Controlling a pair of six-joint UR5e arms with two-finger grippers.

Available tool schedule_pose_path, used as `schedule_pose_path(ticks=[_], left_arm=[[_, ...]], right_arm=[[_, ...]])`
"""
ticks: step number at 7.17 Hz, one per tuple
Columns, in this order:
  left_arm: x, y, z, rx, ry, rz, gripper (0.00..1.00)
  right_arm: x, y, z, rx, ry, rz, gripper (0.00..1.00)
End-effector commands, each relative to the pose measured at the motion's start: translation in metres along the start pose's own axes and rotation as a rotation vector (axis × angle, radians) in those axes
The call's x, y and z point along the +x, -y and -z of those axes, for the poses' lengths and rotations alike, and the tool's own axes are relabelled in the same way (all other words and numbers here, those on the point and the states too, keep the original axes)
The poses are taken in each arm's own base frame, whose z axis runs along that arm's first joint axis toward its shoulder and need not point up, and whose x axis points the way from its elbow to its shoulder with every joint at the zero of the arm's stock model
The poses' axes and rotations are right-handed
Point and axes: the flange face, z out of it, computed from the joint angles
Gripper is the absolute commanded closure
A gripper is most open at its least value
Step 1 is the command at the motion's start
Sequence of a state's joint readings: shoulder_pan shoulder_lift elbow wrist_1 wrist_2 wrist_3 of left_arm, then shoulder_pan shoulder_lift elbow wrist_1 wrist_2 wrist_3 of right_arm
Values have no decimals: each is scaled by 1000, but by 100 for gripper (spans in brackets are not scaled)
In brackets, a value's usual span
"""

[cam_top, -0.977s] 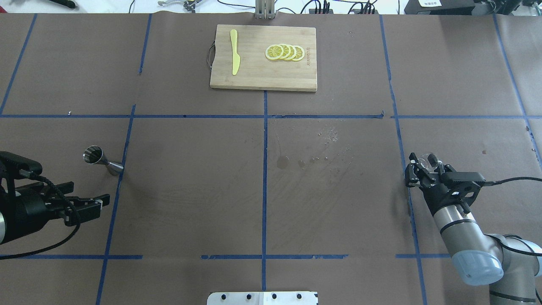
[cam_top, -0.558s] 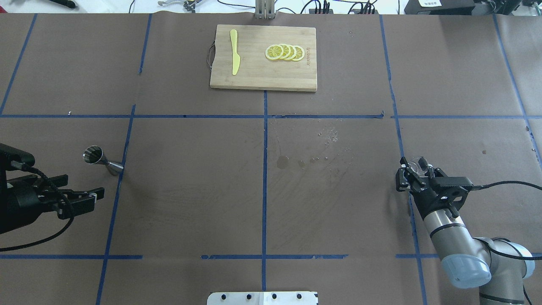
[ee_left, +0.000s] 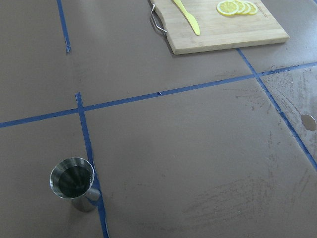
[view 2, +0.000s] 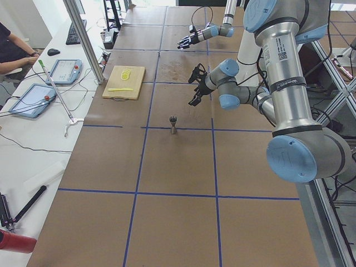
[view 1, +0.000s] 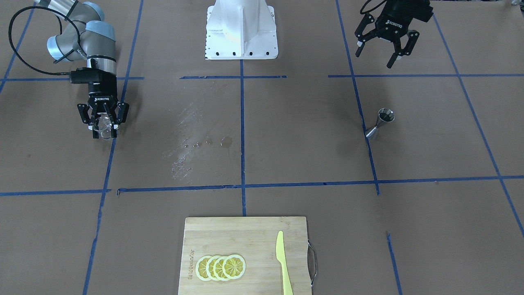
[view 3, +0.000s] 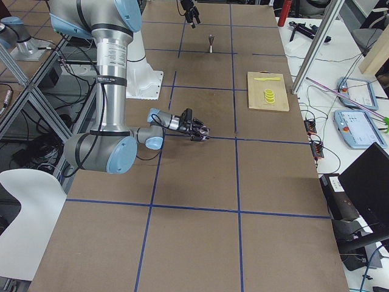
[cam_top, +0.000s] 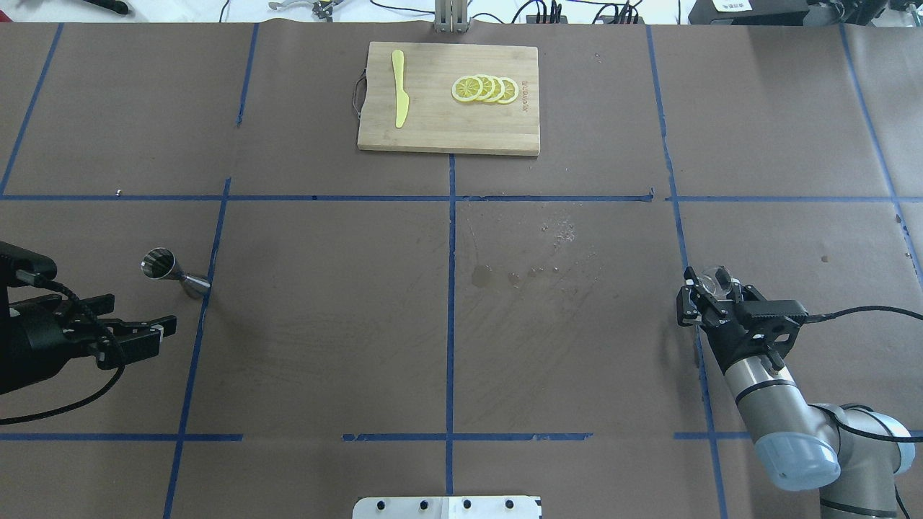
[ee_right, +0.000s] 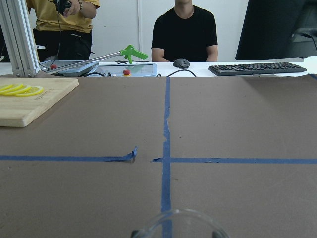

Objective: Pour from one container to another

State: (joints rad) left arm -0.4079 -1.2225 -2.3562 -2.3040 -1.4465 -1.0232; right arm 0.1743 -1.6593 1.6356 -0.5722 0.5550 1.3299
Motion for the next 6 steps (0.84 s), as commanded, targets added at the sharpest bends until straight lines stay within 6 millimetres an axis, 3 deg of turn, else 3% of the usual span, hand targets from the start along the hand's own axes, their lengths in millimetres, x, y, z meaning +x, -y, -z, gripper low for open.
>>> schedule_pose_path(ticks=[1,4,6], left_arm=[[0,0,0,1,1,1,0],[0,1,0,4,-1,2,0],[1,2,0,7,-3,3,0]], right_arm=[[4,-3,-1,1,-6,10,43],[6,-4,-2,1,-10,15,12],[6,-4,-2,-2,-9,14,3]])
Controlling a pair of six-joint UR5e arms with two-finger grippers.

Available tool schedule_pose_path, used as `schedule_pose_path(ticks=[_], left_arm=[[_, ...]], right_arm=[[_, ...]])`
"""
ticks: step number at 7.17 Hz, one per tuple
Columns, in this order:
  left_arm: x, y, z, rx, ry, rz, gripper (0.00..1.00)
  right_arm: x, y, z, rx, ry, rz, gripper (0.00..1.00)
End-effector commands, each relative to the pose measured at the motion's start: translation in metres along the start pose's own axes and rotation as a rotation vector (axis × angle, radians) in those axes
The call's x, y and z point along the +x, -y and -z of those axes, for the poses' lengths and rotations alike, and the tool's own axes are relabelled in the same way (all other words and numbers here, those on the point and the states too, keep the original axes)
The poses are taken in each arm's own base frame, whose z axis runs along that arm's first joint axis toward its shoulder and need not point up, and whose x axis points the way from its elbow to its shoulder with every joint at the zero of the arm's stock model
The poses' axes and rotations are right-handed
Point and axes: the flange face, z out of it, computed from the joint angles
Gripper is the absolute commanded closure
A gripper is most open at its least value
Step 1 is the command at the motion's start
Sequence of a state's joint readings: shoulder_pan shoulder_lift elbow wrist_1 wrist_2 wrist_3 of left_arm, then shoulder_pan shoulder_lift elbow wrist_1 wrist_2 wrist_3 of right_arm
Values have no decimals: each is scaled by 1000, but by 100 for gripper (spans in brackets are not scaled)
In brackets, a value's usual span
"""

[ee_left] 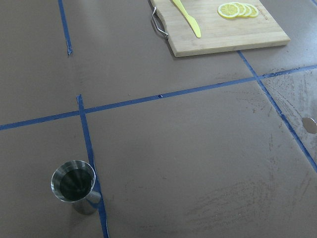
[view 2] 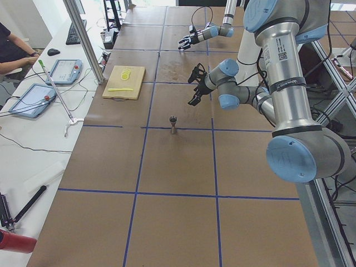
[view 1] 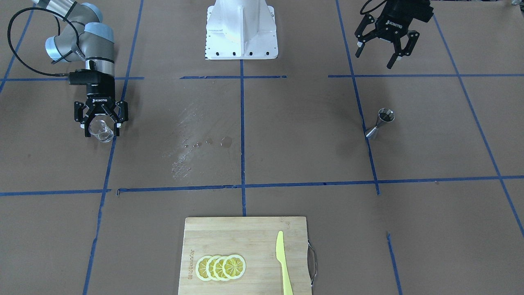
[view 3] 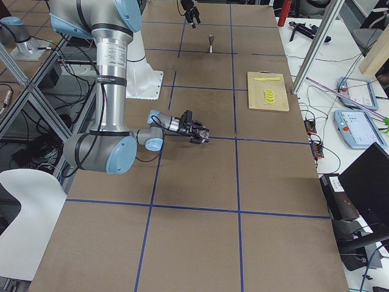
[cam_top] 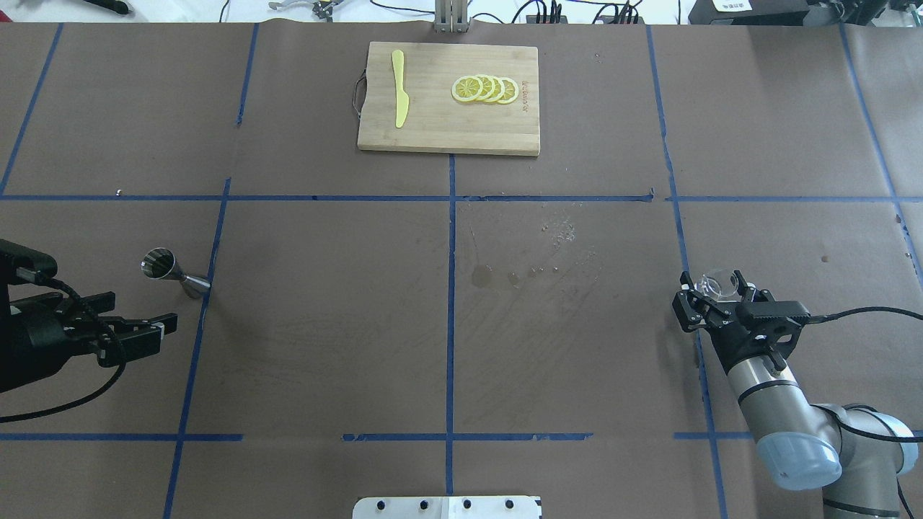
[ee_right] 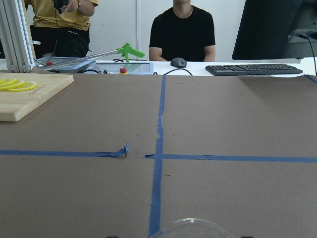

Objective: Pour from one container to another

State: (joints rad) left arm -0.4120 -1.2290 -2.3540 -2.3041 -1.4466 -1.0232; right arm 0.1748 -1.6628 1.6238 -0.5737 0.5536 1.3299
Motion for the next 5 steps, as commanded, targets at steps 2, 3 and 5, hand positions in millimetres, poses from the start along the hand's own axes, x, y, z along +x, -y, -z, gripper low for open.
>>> schedule_pose_path(ticks=[2,3,5], left_arm=[[0,4,3,10,-2,4,0],[-1,5,3,7,-4,5,0],[2,7,2,14,-12,7,0]], right_arm=[[-4,4,2,-9,9,-8,1],[-11,13,6,-20,25,-28,0],[10,24,20,-83,37,-9,0]])
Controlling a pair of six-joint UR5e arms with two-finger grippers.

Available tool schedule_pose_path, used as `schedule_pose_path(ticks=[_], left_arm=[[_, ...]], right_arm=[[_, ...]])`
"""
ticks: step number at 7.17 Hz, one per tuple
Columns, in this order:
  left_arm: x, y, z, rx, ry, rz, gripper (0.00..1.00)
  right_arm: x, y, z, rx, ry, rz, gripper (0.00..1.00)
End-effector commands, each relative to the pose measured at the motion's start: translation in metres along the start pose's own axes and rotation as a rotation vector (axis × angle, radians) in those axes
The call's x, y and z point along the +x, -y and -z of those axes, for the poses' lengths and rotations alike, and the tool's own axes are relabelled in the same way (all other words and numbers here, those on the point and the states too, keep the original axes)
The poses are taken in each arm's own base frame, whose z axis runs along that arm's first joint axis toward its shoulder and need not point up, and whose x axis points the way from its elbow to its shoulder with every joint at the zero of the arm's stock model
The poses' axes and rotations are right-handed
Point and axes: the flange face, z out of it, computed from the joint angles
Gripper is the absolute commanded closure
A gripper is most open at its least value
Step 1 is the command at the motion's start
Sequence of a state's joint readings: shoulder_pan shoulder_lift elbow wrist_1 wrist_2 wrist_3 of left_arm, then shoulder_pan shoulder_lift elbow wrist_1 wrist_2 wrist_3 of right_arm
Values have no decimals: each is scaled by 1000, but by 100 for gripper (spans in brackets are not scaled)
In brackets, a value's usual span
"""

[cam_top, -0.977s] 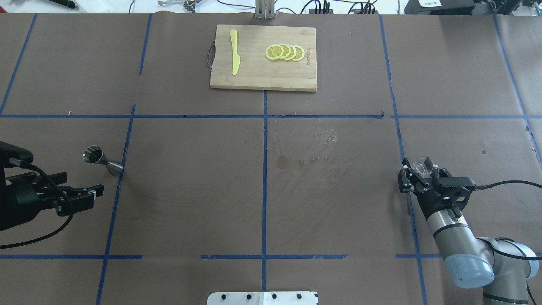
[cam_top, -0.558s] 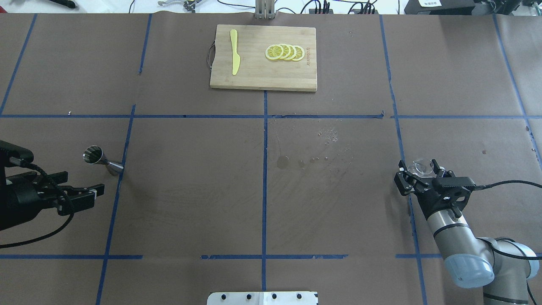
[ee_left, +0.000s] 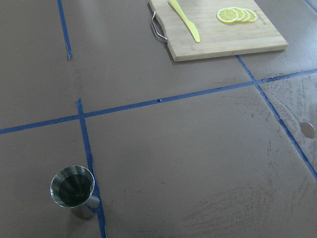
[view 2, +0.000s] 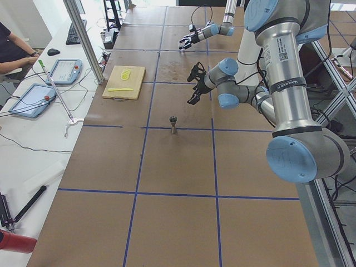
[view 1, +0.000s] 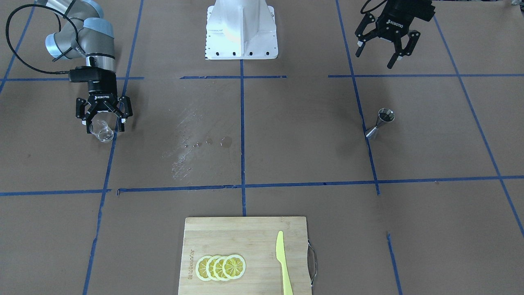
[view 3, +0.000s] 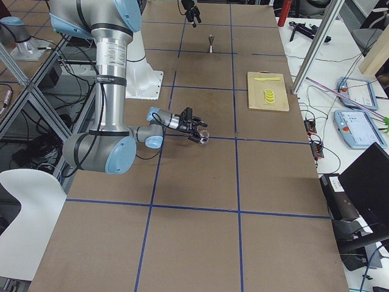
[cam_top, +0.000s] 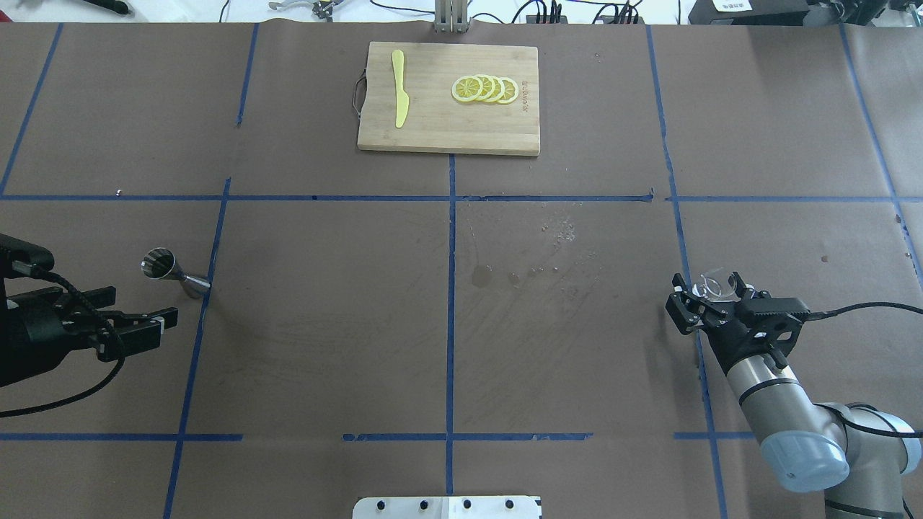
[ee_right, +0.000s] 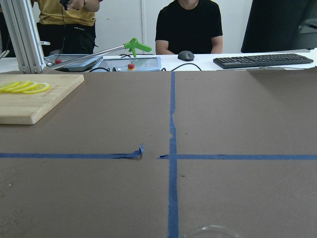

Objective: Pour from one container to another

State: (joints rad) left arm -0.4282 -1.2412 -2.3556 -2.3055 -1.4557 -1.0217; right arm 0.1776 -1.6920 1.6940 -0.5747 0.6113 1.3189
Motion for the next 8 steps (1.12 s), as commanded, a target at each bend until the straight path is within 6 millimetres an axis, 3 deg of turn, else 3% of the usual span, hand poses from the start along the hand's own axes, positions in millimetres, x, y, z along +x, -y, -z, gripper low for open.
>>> schedule_pose_path(ticks=[1,3,4,5,6,7,8], left_arm=[[1,1,0,3,-2,1,0],[2,2,0,5,-6,1,0],[4,3,1,8,-10,2,0],[4,4,1,10,-11,3,0],[7,5,1,14,-18,4,0],[8,6,1,16,-21,4,0],[9,7,0,17,-24,4,0]], right_arm=[[27,9,15,-63,1,26,0],[31,2,17,-141,11,36,0],[22,6,24,-200,36,24,0],[29,20,44,-302,50,33,0],[20,52,71,-388,57,41,0],[6,69,83,-427,31,72,0],[3,68,89,-512,34,78,0]])
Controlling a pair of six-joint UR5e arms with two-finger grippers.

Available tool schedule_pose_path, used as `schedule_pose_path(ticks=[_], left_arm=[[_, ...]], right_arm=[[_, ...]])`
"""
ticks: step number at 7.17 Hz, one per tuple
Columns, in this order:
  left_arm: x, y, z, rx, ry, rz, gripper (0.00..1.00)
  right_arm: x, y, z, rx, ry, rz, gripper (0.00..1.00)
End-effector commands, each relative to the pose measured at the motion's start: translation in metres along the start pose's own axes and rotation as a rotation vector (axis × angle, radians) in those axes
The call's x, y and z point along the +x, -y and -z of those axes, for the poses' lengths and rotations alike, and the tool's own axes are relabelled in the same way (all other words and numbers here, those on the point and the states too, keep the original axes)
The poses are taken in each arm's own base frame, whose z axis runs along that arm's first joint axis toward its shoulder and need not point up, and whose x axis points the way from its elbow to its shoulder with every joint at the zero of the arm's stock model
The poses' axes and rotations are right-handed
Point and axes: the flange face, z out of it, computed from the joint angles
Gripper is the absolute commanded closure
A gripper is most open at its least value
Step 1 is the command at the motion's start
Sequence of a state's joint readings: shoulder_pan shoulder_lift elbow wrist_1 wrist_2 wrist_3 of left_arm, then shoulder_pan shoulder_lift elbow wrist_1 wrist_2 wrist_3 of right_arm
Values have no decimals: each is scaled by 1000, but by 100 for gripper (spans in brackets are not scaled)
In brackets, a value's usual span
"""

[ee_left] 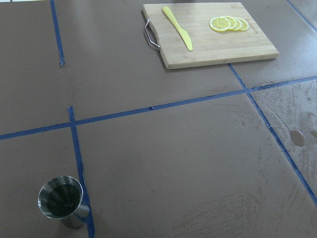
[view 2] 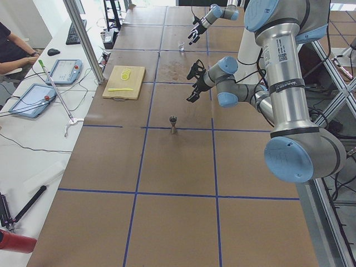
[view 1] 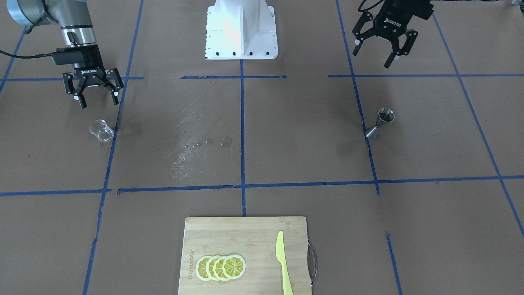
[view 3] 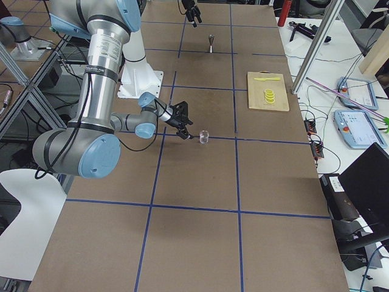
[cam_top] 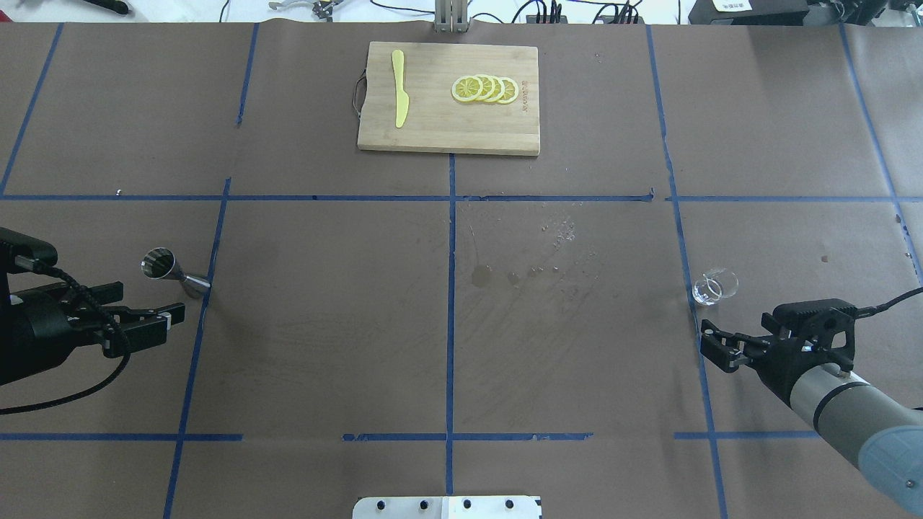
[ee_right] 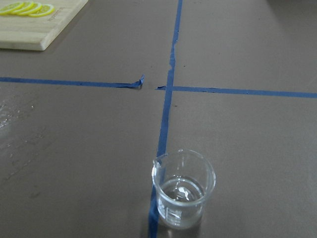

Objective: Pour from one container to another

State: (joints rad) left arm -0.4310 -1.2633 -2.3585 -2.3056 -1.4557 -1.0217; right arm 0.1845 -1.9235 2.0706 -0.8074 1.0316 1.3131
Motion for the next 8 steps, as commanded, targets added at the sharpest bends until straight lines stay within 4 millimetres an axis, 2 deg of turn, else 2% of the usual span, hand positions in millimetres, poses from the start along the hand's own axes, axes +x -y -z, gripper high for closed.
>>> schedule_pose_path(ticks=[1,2,3,4,5,8], left_arm=[[1,0,-2,1,-1,0,0],[1,0,-2,-5,-3,-9,0],[-1,-3,-4,-31,-8,-15,0],[-8,3,-5,-57,35,-57,0],[-16,11,-6,-90,72,-81,0],[-53,50,4,-200,146,-189,0]], right_arm=[[-1,16,28,-209,2,-20,0],[4,53,48,-365,-42,-93,0],[2,81,67,-468,-52,-123,0],[13,102,79,-490,-61,-92,0],[34,126,87,-530,-26,-53,0],[98,171,104,-577,16,55,0]])
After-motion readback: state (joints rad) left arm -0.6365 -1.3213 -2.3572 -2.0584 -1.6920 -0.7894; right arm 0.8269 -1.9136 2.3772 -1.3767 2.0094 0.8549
